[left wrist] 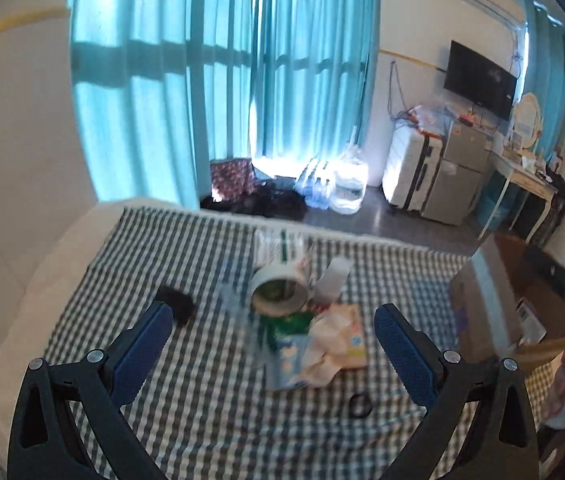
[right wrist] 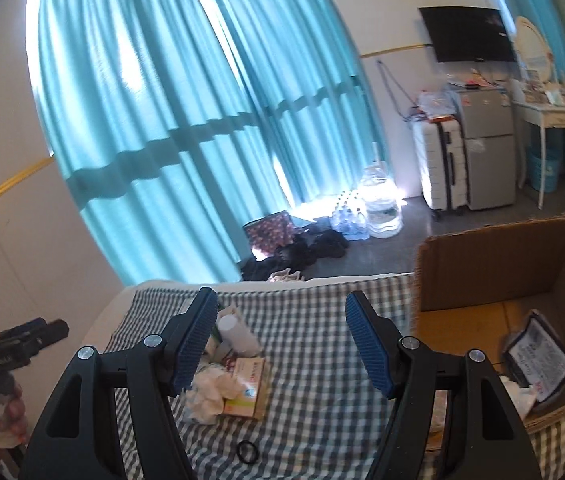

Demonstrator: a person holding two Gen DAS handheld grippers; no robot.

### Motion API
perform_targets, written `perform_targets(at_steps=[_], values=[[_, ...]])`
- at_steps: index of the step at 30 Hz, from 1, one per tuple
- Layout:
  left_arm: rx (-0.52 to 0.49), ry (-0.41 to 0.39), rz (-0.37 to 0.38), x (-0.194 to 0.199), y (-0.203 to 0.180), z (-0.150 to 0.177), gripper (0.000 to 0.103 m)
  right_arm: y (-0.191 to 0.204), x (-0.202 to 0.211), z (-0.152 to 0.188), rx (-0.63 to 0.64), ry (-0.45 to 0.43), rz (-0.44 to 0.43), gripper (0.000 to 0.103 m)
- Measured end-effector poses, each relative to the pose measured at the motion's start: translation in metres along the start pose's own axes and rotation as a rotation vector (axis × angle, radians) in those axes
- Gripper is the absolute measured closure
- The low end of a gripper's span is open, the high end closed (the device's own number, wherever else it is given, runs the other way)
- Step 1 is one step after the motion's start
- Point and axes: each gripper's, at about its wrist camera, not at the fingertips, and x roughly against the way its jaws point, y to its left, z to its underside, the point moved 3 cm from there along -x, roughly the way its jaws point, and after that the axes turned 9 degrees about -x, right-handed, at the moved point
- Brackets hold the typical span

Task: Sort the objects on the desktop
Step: 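Move both tools back over the items on the bed, then grasp the tissue-wrapped bundle with the right tool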

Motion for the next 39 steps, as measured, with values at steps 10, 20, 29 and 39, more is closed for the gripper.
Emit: perform_targets(at_steps=[10, 20, 29, 39], values=[[0.047, 0.112, 0.008, -0.089, 0.022, 0.091, 0.000, 0.037, -0.108, 0.082, 0.093, 0.283, -0.053, 0.036], [0.062, 0.199, 0.087, -0.157, 0.017, 0.113, 0.000, 0.055, -0.184, 0.151, 0.276, 0.424, -0.028, 0.036], [0.026, 0.207, 0.130, -0.164, -0.005, 0.121, 0.000, 0.048, -0.200, 0.156, 0.319, 0.460, -0.024, 0.091], [-0.024, 0.188, 0.217, -0.146, -0.091, 0.132, 0.000, 0.019, -0.159, 0.083, 0.137, 0.309, -0.014, 0.090]])
